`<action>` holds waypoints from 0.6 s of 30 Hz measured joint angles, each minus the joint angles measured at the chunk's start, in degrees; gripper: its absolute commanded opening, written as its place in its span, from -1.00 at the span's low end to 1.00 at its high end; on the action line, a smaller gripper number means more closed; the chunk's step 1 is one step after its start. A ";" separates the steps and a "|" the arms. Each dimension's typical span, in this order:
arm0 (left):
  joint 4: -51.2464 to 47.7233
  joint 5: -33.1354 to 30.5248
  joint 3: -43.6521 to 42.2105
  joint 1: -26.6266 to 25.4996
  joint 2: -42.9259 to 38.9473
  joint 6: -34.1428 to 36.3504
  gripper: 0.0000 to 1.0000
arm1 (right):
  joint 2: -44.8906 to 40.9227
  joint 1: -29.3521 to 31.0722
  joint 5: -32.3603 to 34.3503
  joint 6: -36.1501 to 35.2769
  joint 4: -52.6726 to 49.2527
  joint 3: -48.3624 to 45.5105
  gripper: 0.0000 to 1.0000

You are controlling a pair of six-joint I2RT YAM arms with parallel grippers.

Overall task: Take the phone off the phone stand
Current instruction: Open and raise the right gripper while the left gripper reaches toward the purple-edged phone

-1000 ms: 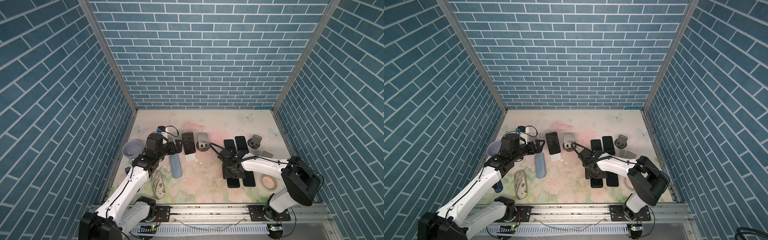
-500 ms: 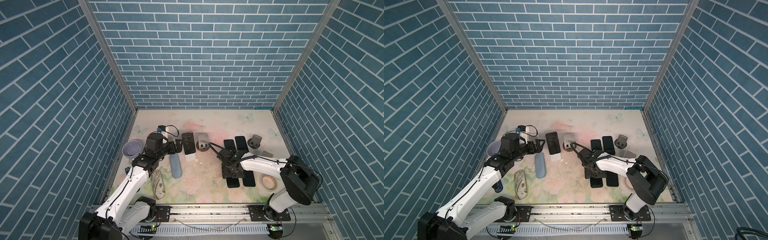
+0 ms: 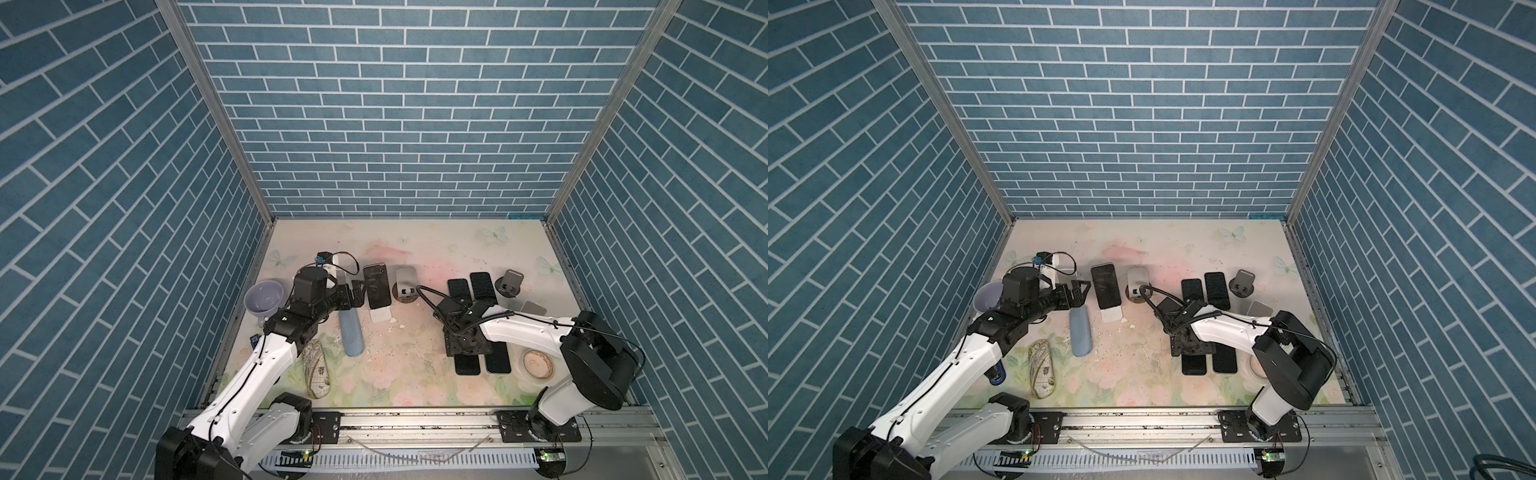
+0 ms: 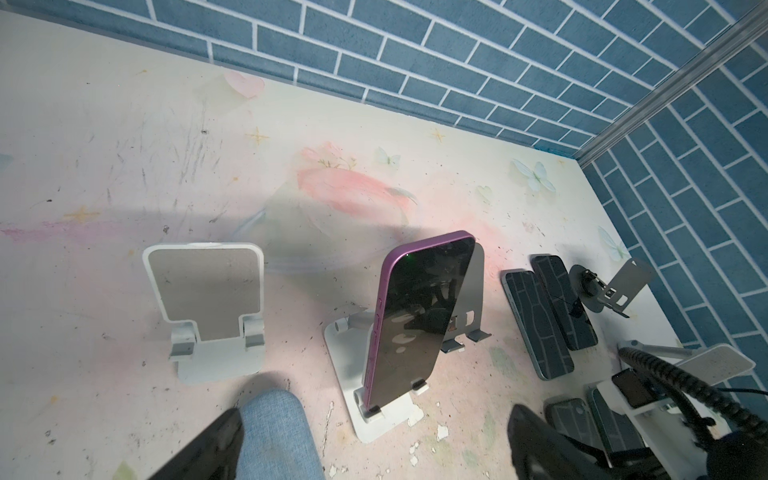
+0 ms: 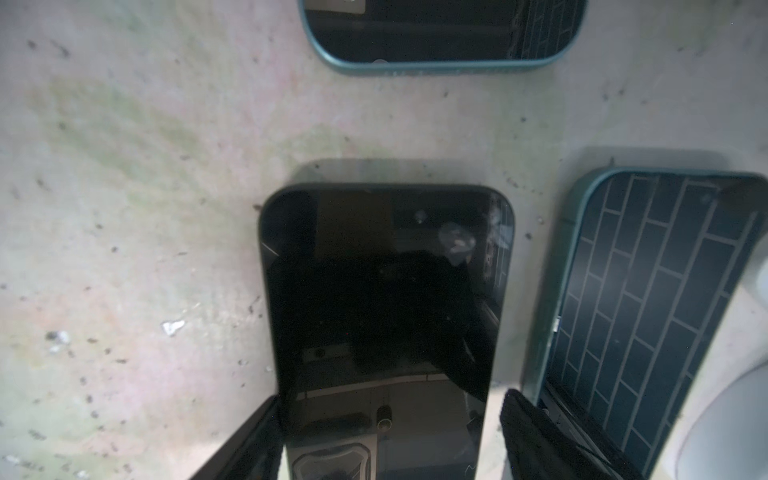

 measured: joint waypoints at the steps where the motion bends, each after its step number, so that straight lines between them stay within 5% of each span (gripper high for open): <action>1: -0.28 -0.26 0.09 -0.24 0.00 0.04 0.99 | 0.00 -0.02 0.22 -0.02 -0.07 0.02 0.65; 18: -7.23 -11.54 6.99 -8.22 4.17 2.38 0.99 | -5.77 -0.24 3.23 -6.88 5.77 3.37 0.64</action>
